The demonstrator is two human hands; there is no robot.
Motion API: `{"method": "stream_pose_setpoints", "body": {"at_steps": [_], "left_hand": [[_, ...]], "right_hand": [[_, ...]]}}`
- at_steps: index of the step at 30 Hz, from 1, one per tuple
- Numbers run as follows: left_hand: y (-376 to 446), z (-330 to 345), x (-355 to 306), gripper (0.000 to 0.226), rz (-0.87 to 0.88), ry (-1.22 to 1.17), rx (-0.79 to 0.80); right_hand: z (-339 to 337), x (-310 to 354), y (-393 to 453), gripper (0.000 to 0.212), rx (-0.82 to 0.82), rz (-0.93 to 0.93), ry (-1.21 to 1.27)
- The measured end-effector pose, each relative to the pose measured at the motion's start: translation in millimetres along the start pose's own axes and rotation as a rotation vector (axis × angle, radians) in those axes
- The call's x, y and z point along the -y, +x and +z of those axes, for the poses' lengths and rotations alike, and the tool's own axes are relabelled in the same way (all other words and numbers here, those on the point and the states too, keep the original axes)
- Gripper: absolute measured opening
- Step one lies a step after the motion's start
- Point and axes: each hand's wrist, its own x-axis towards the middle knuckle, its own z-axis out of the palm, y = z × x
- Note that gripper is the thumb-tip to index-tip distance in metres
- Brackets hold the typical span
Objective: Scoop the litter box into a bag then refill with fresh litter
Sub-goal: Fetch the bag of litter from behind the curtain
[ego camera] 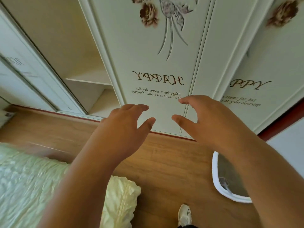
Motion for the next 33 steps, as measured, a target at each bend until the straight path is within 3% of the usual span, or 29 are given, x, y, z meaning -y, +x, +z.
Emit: {"method": "stream_pose_setpoints", "body": {"at_steps": [9,15,33], "left_hand": [[42.0,-0.2,4.3,0.060,-0.322,0.036,-0.082],[76.0,-7.1,23.8,0.059,-0.418,0.040,-0.117],[193.6,-101.1,194.7,0.056,-0.609,0.010,-0.311]], "right_hand": [[-6.1,-18.0,93.6,0.060,0.137,-0.191,0.010],[8.9,2.5,150.0,0.061,0.208,-0.284,-0.032],[64.0,167.1,356.5,0.059,0.235,-0.484,-0.164]]}}
